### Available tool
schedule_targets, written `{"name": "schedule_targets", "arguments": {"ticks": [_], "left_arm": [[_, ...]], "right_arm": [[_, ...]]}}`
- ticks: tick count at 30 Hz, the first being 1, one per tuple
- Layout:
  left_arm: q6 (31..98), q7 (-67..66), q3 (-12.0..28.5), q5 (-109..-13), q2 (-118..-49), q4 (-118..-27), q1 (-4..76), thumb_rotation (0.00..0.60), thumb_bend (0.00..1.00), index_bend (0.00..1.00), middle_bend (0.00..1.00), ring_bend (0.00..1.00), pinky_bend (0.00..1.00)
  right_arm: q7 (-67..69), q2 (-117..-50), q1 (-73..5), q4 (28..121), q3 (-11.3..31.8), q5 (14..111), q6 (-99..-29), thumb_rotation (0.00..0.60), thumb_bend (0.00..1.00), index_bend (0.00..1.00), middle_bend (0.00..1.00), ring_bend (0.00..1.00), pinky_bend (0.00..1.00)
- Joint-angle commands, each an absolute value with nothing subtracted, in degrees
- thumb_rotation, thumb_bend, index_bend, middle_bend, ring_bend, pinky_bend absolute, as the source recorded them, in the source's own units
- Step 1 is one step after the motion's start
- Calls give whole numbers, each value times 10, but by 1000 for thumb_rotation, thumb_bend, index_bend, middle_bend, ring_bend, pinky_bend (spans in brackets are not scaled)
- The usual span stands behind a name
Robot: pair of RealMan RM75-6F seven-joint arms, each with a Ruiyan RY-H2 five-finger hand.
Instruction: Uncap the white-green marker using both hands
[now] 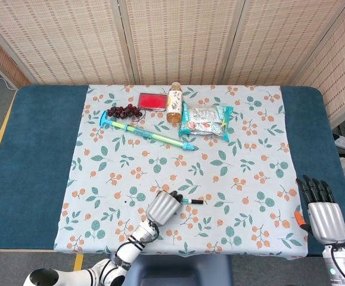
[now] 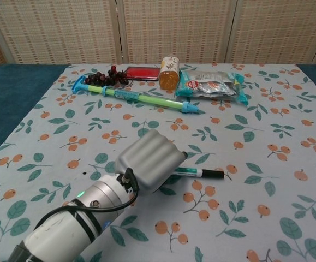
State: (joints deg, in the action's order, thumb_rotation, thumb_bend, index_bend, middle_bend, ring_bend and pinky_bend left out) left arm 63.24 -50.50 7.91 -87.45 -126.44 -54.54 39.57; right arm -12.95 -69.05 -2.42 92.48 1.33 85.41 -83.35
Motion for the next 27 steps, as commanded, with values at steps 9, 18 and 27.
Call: {"name": "schedule_targets", "arguments": {"ticks": [9,18,27], "left_arm": [[681,-461,78,-889,-1254,-559,390,600,581,823,943,898,1000],[698,-507,81,-872,-1206,-645,368,600,610,867,997,907,1000],[705,-552,75,-856,-1149,-725,349,600,610,867,999,907,1000]], "right_arm": [[-117,-721,-38,921,8,873,-818,600,254,0,0,0,0],[-195,-799,-101,966,31,922,-782,600,255,196,0,0,0],[-286,-940,-173,922,66,902,-718,600,253,409,11,0,0]]}}
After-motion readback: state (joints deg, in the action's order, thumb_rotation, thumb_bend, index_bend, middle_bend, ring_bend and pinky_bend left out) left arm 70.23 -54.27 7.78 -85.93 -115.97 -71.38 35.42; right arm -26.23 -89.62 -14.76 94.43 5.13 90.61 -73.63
